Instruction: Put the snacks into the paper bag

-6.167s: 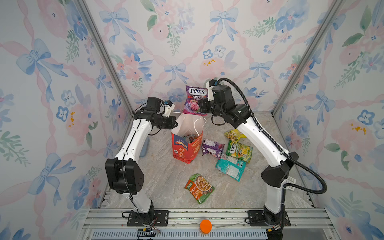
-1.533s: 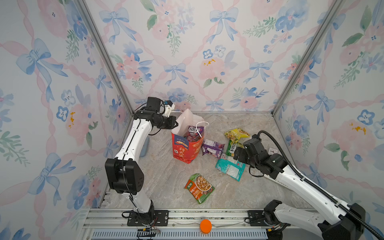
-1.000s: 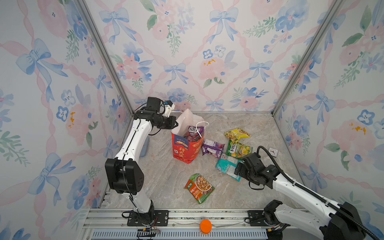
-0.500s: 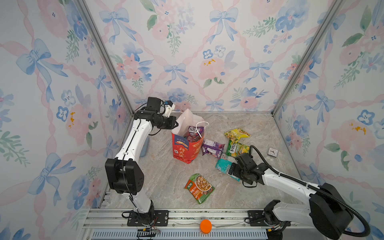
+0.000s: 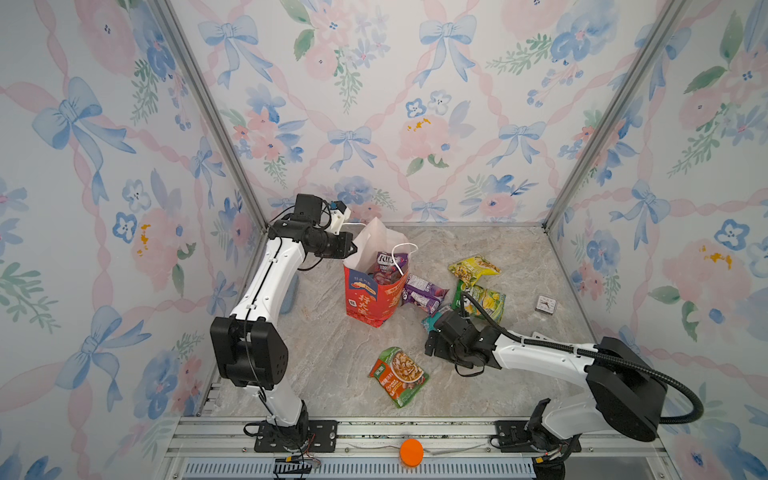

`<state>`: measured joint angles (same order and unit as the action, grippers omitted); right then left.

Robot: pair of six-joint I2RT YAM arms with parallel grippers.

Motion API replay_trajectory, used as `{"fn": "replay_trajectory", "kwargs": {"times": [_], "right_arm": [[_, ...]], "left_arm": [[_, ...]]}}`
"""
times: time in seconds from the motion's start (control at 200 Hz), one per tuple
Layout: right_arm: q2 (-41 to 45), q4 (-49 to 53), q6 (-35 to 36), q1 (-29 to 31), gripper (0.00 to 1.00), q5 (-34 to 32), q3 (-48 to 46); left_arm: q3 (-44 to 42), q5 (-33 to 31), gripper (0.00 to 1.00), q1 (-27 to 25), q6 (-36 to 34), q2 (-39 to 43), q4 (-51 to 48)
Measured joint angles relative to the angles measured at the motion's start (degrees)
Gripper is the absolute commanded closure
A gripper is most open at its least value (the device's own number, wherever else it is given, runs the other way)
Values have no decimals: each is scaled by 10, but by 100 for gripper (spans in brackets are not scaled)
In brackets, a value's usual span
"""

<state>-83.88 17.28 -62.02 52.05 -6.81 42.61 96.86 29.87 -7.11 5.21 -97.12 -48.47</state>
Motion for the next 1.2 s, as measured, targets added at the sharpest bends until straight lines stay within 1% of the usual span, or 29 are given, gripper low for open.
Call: {"fn": "replay_trajectory", "kwargs": {"times": [0.125,0.245,0.355,0.49,0.605,0.715,0.845,1.0,1.11,1.2], "right_arm": [[-17,-2,-7,25,3,4,45],[-11,6,1,25,3,3,72],[14,32,18,12,2,2,74],[68,53,39,-30,0,2,61],[120,59,56,-83,0,9,28],[145,61,74,-139,1,31,0],[149,61,98,-193,1,63,-21],[144,57,124,-228,3,104,-24],[123,54,143,-249,7,127,-24],[98,49,159,-262,13,142,-24]], "left_arm": [[0,0,100,0,0,0,0],[0,0,100,0,0,0,0],[0,0,100,0,0,0,0],[0,0,100,0,0,0,0],[0,0,100,0,0,0,0],[0,0,100,0,0,0,0],[0,0,100,0,0,0,0],[0,0,100,0,0,0,0],[0,0,100,0,0,0,0],[0,0,100,0,0,0,0]]}}
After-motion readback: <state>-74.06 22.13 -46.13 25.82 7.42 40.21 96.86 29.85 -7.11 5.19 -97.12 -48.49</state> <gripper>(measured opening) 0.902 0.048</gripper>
